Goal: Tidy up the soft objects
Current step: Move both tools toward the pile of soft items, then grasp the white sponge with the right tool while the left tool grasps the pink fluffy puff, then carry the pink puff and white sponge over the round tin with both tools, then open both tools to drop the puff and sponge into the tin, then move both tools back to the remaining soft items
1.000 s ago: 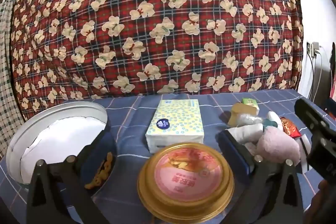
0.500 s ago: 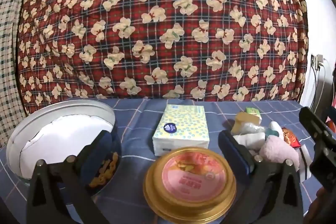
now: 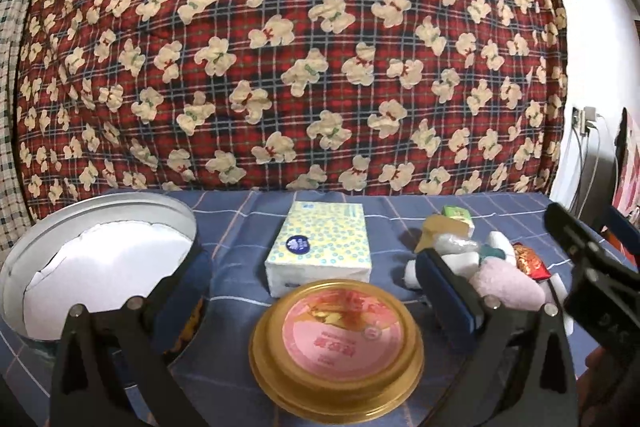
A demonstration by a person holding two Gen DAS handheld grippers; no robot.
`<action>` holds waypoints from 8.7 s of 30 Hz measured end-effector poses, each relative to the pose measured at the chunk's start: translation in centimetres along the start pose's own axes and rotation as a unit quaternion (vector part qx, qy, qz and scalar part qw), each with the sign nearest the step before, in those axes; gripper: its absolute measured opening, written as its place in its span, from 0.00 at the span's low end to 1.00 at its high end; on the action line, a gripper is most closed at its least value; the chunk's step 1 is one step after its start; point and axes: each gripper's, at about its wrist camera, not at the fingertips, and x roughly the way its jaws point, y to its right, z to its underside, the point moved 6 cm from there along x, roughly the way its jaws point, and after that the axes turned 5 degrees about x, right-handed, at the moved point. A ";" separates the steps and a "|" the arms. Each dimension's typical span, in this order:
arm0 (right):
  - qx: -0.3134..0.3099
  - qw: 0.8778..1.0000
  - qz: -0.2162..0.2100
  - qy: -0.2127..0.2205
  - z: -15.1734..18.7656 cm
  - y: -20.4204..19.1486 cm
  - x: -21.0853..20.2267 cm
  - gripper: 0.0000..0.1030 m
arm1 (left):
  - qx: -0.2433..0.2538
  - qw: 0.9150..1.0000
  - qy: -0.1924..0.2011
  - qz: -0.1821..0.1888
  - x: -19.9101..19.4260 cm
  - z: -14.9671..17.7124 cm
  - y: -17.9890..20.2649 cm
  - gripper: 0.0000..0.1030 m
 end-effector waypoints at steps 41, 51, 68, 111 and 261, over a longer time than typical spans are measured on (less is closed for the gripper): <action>0.009 0.999 0.031 -0.043 0.8 2.7 1.3 1.00 | 0.036 0.999 -0.006 0.027 -0.3 0.2 2.3 1.00; -0.002 0.997 0.023 -0.075 1.5 5.3 0.2 1.00 | 0.060 0.995 -0.002 0.085 -1.8 0.6 5.2 1.00; 0.005 0.962 -0.033 -0.272 6.2 8.3 4.1 0.99 | 0.104 0.984 -0.027 0.141 -2.5 0.6 9.4 1.00; 0.090 0.979 -0.023 -0.183 3.9 11.9 1.7 0.63 | 0.019 0.965 -0.038 0.259 -0.9 -2.1 11.2 0.26; -0.020 0.994 -0.057 -0.089 1.4 2.4 3.8 0.88 | 0.012 0.999 -0.026 -0.019 -3.6 0.9 3.5 1.00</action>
